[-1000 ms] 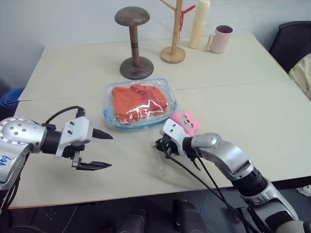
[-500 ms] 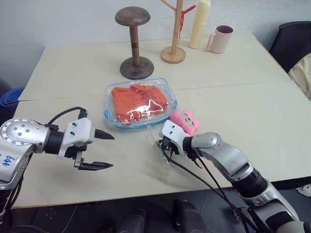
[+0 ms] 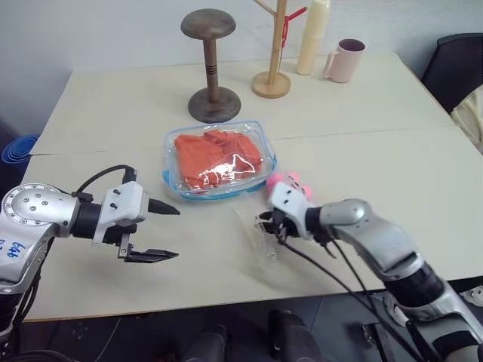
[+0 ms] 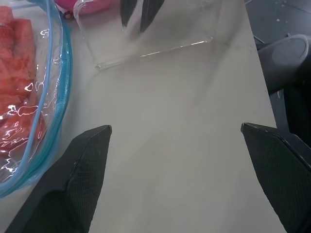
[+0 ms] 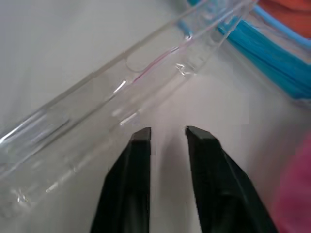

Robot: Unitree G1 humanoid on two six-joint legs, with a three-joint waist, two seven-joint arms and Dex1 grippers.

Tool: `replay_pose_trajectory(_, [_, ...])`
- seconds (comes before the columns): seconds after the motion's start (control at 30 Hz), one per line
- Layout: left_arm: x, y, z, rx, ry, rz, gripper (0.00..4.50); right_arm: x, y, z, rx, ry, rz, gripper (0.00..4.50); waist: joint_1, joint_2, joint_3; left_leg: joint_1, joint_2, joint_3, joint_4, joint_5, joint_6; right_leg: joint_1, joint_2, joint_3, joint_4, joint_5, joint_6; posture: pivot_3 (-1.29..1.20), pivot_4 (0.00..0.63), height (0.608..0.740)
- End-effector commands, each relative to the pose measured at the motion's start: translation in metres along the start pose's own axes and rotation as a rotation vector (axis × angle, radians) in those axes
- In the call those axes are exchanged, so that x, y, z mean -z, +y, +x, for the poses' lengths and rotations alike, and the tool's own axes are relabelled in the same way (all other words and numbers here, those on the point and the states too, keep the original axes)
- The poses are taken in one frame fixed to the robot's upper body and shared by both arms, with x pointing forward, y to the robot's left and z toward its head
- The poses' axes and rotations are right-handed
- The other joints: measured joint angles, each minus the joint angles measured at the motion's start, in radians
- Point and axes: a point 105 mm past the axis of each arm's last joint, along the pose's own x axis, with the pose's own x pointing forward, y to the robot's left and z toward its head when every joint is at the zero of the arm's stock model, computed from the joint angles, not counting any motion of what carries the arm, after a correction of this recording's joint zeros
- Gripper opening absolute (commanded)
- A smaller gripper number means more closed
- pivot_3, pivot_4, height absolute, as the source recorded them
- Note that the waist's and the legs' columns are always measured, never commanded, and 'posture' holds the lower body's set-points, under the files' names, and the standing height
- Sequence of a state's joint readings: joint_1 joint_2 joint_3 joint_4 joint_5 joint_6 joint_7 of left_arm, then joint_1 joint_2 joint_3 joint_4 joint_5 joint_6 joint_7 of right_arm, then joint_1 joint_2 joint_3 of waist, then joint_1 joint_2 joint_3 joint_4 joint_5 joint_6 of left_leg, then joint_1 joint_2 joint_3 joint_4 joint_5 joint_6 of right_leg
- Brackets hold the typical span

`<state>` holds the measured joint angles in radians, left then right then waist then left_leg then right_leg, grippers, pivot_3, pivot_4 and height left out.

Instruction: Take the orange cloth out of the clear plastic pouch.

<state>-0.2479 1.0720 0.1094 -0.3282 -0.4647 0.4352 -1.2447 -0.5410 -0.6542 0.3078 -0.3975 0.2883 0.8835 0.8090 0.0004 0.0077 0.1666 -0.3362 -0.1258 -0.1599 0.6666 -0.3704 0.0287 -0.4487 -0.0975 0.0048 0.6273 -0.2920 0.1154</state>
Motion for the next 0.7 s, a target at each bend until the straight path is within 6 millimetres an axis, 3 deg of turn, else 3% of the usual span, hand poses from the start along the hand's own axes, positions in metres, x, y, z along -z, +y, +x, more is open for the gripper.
replay_pose_trajectory(0.03, [-0.004,0.004,-0.002,-0.011,-0.004,0.03,4.5,-0.014,0.009,-0.009,-0.04,-0.068,0.027,2.53,-0.002,0.0,0.0,0.0,0.0,0.0,0.0,0.0,0.0,0.0,0.0,0.0,0.0,0.0,0.0,0.0,0.15,0.74])
replay_pose_trajectory(0.07, [-0.003,0.004,-0.002,-0.01,-0.004,0.031,4.5,-0.015,0.01,-0.008,-0.043,-0.08,0.043,2.59,-0.003,0.0,0.0,0.0,0.0,0.0,0.0,0.0,0.0,0.0,0.0,0.0,0.0,0.0,0.0,0.0,0.15,0.74])
replay_pose_trajectory(0.17, [-0.003,0.005,0.0,-0.005,-0.006,0.036,4.5,-0.016,0.011,-0.006,-0.044,-0.101,0.101,3.52,-0.003,0.0,0.0,0.0,0.001,0.001,0.0,0.0,0.0,0.0,0.001,0.001,0.0,0.0,0.0,0.0,0.15,0.74])
replay_pose_trajectory(0.23, [-0.004,0.006,0.001,-0.003,-0.007,0.043,4.5,-0.014,0.009,-0.009,-0.03,-0.079,0.098,3.52,-0.001,0.0,0.0,0.0,0.001,0.001,0.0,0.0,0.0,-0.001,0.001,0.001,0.0,0.0,0.0,0.0,0.15,0.74])
replay_pose_trajectory(0.4, [-0.005,0.006,0.0,-0.001,-0.009,0.05,4.5,0.001,0.0,-0.045,-0.024,-0.027,0.149,3.52,0.013,0.0,0.0,-0.001,0.0,0.001,0.001,-0.001,0.001,0.0,0.0,0.0,0.0,0.0,0.0,0.0,0.15,0.74])
replay_pose_trajectory(0.5, [-0.002,0.005,0.001,0.004,0.0,0.054,4.5,0.008,0.011,-0.062,-0.107,-0.022,0.207,3.52,0.023,-0.001,0.0,-0.001,0.0,0.001,0.001,-0.001,0.002,0.0,0.0,0.0,0.0,0.0,0.0,0.0,0.15,0.74])
replay_pose_trajectory(0.6, [-0.001,0.004,0.002,0.008,-0.002,0.054,4.5,-0.004,0.025,-0.059,-0.184,-0.107,0.244,3.52,0.017,-0.002,0.001,-0.001,0.001,0.002,0.001,-0.002,0.001,0.0,0.001,0.001,-0.001,0.0,0.0,0.0,0.15,0.74])
replay_pose_trajectory(0.7, [0.0,0.004,0.004,0.018,0.005,0.065,4.5,-0.007,0.024,-0.039,-0.16,-0.118,0.297,3.52,0.01,-0.002,0.001,0.001,0.003,0.004,0.001,-0.002,0.001,0.0,0.002,0.002,0.0,0.0,0.0,0.0,0.15,0.74])
